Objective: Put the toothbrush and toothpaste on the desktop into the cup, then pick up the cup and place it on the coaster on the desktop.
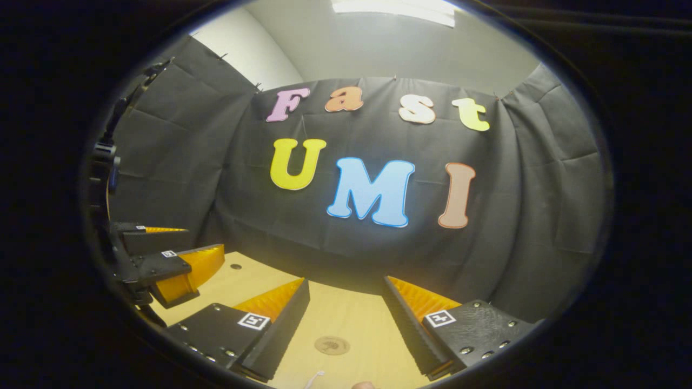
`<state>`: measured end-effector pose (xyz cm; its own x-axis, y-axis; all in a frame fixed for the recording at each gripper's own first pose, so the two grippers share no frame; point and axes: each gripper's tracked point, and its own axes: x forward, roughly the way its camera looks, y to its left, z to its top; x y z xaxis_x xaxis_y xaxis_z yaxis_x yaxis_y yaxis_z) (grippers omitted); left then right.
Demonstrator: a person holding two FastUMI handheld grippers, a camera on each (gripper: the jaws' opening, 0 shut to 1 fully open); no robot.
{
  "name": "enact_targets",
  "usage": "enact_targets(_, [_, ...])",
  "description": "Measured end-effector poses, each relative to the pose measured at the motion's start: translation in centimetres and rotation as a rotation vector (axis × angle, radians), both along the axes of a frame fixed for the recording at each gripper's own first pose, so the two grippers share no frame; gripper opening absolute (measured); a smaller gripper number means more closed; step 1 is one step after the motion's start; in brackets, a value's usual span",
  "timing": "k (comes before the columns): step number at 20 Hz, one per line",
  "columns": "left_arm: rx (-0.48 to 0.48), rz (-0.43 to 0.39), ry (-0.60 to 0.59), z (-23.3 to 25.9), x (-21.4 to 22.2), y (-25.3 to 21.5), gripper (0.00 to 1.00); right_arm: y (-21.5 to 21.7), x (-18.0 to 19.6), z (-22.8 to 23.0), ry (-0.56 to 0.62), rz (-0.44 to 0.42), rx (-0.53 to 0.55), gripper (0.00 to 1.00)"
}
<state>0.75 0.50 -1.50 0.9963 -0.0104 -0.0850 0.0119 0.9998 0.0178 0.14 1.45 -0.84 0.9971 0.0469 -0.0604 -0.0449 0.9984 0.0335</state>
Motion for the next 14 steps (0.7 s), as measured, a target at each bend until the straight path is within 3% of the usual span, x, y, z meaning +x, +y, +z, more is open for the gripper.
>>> enact_targets(4, [-0.028, -0.061, 0.095, -2.2, 1.0, -1.4, 0.94, 0.2, -0.1, -2.5, 0.103, 0.014, 0.031, 0.89])
enact_targets(7, [-0.017, -0.100, 0.207, -5.0, 1.6, -2.3, 0.95, 0.8, -0.3, -6.4, 0.256, 0.035, 0.064, 0.89])
enact_targets(14, [-0.028, -0.135, 0.583, -15.7, 0.9, -2.6, 0.93, 2.0, -2.2, -15.2, 0.633, 0.025, 0.176, 0.89])
